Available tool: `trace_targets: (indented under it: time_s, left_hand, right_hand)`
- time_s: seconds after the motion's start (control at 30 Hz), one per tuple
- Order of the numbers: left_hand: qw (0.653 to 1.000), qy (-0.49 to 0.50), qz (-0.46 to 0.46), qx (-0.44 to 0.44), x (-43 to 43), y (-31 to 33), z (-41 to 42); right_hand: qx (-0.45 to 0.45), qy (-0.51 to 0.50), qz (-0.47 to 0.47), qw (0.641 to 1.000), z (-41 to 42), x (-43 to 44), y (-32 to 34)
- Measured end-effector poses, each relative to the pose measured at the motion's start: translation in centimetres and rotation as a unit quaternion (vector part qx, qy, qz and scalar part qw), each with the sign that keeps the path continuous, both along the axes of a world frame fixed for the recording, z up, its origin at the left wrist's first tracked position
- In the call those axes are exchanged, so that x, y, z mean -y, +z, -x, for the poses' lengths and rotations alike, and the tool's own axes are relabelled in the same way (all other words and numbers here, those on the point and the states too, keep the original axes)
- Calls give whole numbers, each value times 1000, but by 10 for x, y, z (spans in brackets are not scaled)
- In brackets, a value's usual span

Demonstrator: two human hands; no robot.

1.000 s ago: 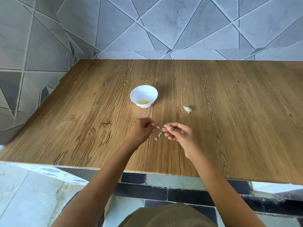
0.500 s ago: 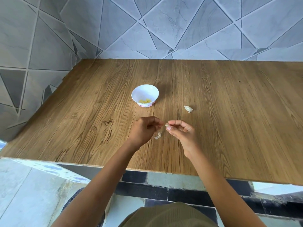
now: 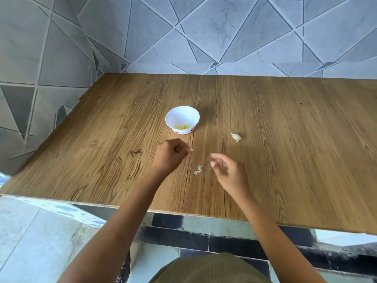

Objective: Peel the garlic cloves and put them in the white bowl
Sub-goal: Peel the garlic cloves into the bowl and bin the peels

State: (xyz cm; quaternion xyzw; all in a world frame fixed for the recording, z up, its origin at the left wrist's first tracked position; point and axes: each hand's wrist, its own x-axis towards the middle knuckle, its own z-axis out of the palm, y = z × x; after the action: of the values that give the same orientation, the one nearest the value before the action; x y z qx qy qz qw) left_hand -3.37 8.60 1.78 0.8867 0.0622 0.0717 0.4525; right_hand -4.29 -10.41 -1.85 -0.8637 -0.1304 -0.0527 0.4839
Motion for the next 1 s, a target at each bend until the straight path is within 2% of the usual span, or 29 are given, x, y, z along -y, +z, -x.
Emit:
trace_targets:
  time_s: [0.03, 0.1, 0.2, 0.37, 0.5, 0.63, 0.8, 1.0]
  left_hand:
    - [1000, 30, -6, -1, -6, -3, -4]
    - [997, 70, -22, -11, -14, -11, -12]
    - [992, 98, -76, -18, -28, -17, -19]
    - [984, 78, -158, -23, -39, -26, -21]
    - [983, 60, -173, 6, -32, -20, -18]
    - [976, -76, -200, 33, -13, -14, -7]
    - [937, -246, -250, 18, 19, -11, 1]
    - [912, -291, -289, 3, 18, -11, 10]
  right_hand:
    - [49, -9, 88, 995, 2, 5, -4]
    - [85, -14, 211, 974, 5, 18, -16]
    - [46, -10, 287, 957, 5, 19, -25]
    - [47, -15, 296, 954, 8, 11, -28]
    - [38, -17, 302, 952, 7, 11, -27]
    - [40, -16, 305, 951, 7, 10, -24]
    - [38, -18, 317, 948, 5, 12, -23]
    - [39, -21, 309, 950, 6, 11, -23]
